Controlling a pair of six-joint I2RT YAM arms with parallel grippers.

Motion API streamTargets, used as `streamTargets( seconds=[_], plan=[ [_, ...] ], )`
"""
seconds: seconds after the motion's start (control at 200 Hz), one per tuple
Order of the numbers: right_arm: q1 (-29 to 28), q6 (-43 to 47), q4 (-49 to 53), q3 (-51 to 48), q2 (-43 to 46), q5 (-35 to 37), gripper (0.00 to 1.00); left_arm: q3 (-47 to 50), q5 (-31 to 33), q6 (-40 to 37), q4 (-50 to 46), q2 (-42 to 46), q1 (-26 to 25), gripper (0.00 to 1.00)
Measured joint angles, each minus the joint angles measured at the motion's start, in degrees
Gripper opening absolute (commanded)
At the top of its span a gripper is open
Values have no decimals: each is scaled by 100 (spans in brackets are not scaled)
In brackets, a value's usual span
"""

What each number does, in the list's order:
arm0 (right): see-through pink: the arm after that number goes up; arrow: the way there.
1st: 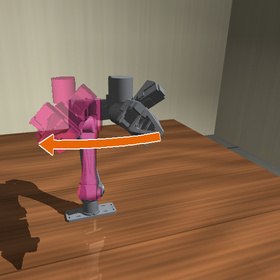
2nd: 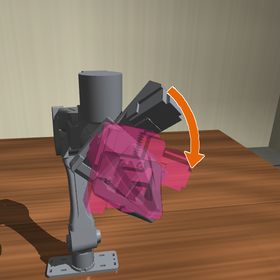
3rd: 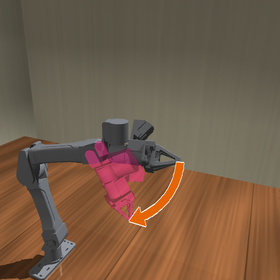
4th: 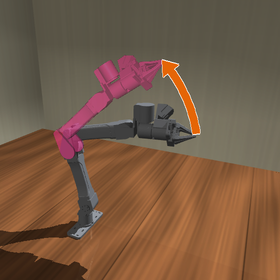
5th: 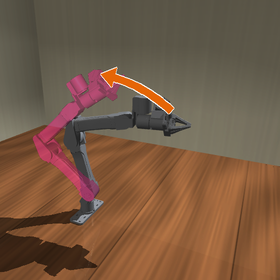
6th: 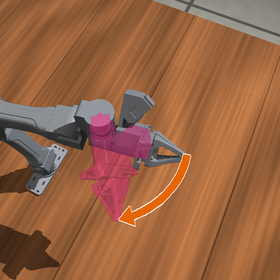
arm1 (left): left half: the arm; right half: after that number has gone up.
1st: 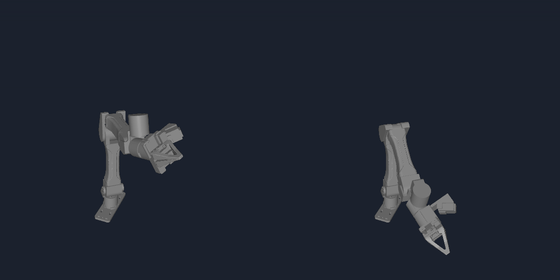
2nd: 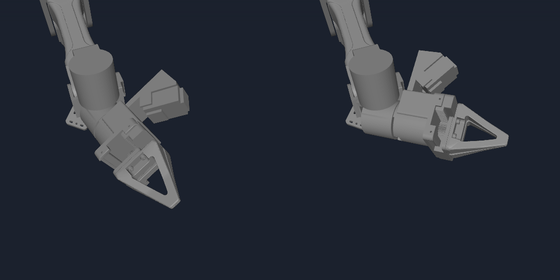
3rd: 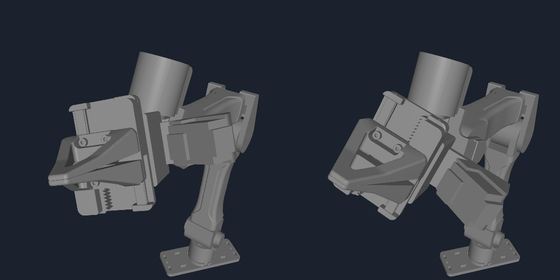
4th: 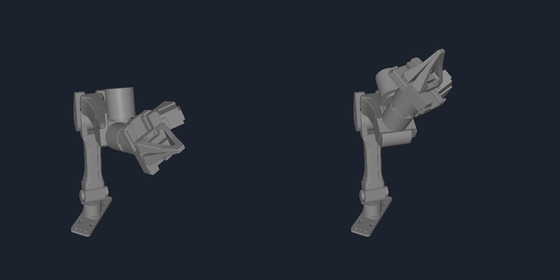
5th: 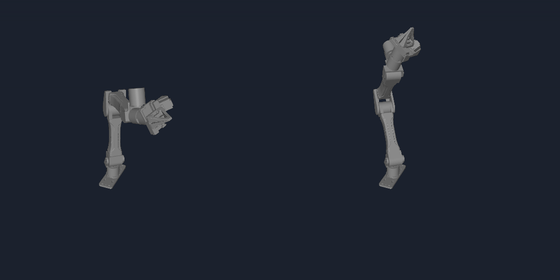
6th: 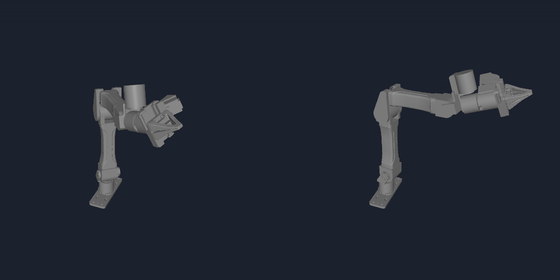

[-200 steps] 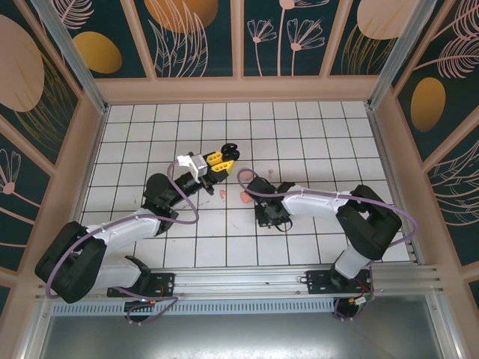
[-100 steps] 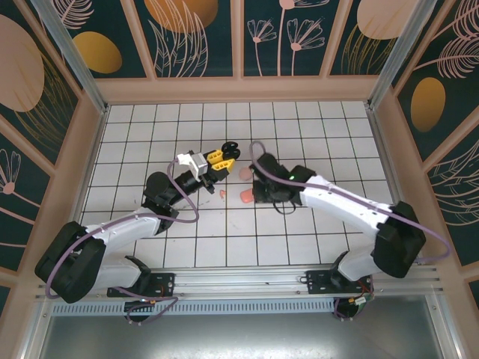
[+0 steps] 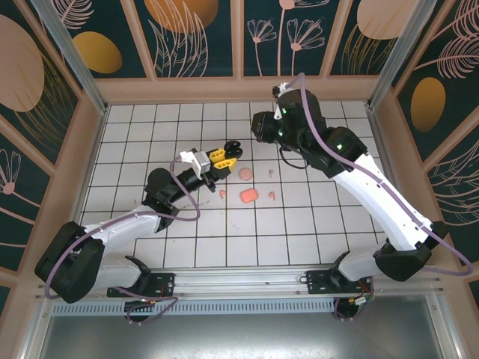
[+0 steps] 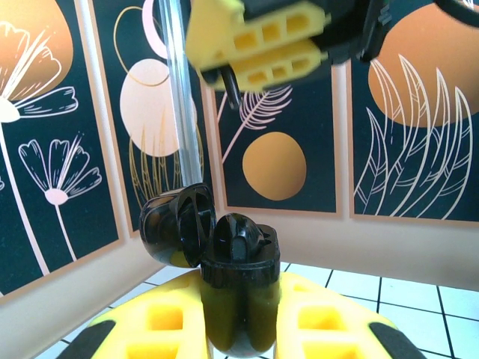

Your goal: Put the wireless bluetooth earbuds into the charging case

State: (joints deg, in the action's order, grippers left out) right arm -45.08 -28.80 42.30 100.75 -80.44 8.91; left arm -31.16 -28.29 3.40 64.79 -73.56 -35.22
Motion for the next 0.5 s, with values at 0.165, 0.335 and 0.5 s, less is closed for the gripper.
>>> streamTargets(
  seconds=[0.165, 0.335, 0.5],
  plan=[
    [-2, 0, -7, 44, -149, -160, 19, -63, 0, 11, 17, -44, 0, 0],
    [-87, -4, -107, -166, -168, -260, 19, -70, 7, 92, 138, -216, 0, 0],
    [-337, -2, -437, -501, -144, -243, 19, -70, 7, 136, 197, -286, 0, 0]
  ],
)
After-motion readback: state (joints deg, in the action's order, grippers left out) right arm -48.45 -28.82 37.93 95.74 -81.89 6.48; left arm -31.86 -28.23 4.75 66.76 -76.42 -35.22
